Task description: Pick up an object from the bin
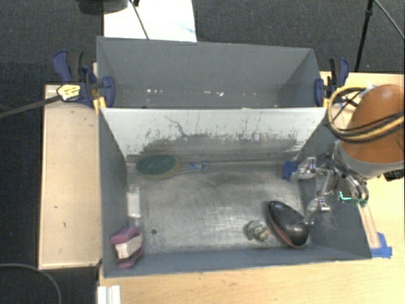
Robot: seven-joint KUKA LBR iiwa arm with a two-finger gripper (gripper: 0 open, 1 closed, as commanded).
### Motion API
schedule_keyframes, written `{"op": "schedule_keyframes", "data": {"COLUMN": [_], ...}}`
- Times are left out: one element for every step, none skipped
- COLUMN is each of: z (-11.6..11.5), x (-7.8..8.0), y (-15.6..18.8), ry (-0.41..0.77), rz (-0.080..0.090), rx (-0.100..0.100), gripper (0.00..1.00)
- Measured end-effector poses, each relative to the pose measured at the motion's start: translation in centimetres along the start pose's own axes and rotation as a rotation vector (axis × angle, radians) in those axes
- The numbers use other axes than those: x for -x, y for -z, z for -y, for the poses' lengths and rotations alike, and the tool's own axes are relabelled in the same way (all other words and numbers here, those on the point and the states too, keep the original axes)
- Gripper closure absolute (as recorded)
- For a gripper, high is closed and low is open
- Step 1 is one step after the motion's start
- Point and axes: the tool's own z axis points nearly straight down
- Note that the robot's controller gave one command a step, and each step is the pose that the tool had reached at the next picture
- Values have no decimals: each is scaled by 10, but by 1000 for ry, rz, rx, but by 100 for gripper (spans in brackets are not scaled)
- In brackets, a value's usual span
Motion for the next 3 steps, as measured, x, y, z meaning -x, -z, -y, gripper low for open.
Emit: {"op": "schedule_keyframes", "data": {"z": [-12,-11,32], "x": [-28,-29,-8], "y": [-85,-84,71], "ry": [125,131,256], "rz": [20,17,15], "rx": [-3,-4,-6], "gripper": [0,100,100]}}
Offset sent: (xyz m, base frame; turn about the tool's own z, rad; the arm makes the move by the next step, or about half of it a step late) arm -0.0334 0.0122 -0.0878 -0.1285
